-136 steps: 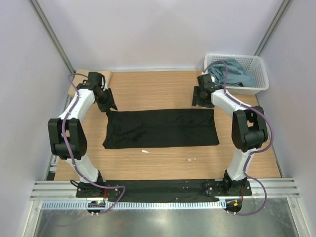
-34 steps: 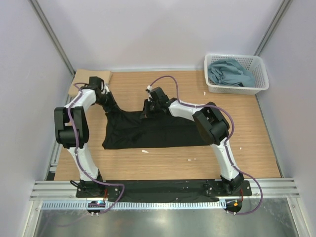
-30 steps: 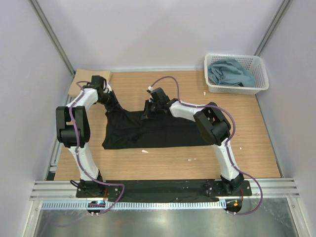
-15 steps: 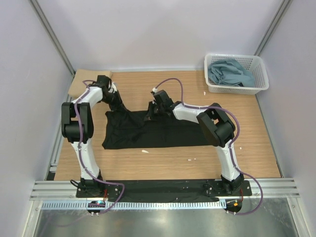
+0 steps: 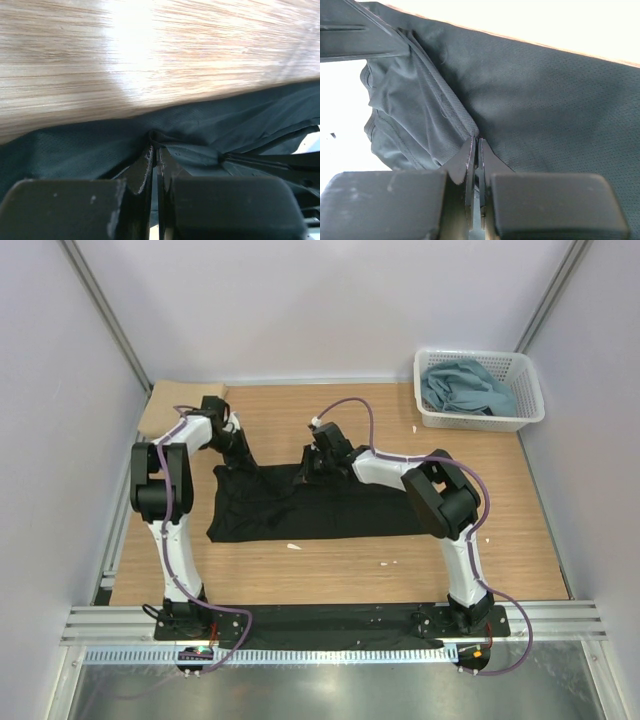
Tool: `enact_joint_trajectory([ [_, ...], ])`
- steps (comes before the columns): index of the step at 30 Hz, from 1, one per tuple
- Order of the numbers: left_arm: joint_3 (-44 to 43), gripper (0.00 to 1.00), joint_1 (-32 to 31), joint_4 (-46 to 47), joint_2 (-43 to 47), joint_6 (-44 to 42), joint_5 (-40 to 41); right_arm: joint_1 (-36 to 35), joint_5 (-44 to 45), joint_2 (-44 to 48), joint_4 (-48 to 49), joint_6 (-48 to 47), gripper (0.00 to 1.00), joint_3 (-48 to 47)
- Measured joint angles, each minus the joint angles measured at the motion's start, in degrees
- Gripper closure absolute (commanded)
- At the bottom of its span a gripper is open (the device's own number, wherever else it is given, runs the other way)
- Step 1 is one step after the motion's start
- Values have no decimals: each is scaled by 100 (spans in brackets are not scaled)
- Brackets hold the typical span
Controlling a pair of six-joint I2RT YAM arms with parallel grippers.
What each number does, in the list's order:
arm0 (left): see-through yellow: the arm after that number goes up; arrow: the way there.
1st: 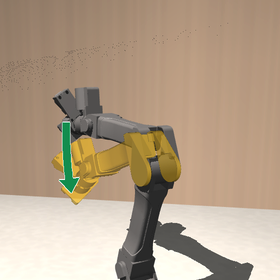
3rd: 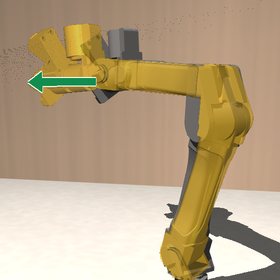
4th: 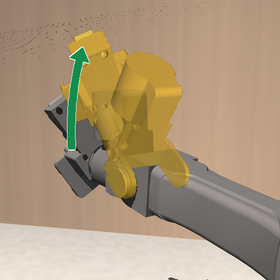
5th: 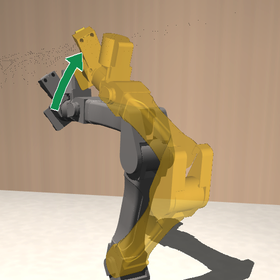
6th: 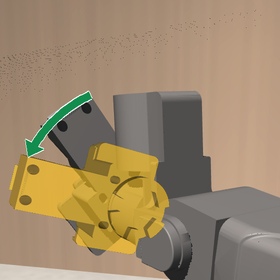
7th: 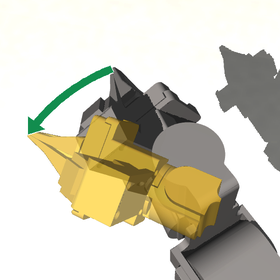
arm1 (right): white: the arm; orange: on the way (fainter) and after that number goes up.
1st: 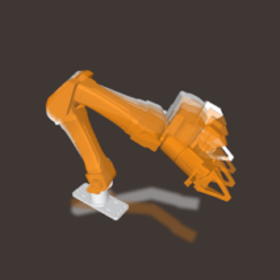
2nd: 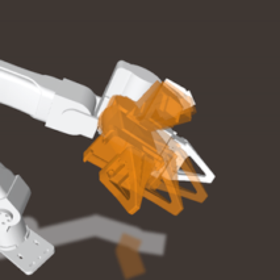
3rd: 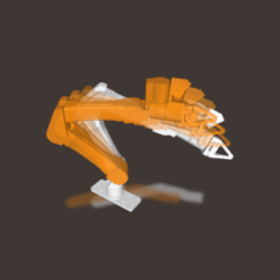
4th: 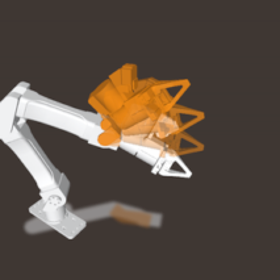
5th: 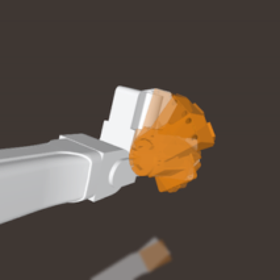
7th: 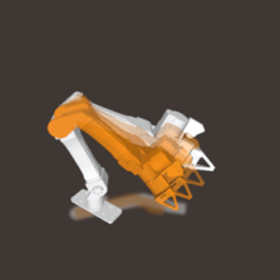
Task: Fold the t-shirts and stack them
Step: Fold the tshirt
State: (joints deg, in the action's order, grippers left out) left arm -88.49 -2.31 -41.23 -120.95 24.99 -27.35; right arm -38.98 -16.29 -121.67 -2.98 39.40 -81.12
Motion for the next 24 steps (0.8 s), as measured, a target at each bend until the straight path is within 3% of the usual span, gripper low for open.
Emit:
enact_joint_trajectory([
  [4, 0, 97, -13, -20, -24, -9, 35, 0, 37, 24, -4, -4, 95, 0],
  [8, -50, 82, -55, -42, -24, -33, 114, 0, 109, 24, -52, -46, 91, -2],
  [11, -114, 73, -92, -103, -24, -76, 247, 0, 234, 24, -245, -144, 80, -2],
  [15, -267, 65, -118, -234, 17, -168, 444, -26, 603, 55, -868, -734, 58, -247],
  [18, -269, 65, -122, -367, 291, -173, 616, -44, 841, 203, -1196, -1202, 48, -398],
  [24, -199, 70, -129, -459, 1224, -144, 715, -76, 861, 426, -1565, -1580, 45, -695],
])
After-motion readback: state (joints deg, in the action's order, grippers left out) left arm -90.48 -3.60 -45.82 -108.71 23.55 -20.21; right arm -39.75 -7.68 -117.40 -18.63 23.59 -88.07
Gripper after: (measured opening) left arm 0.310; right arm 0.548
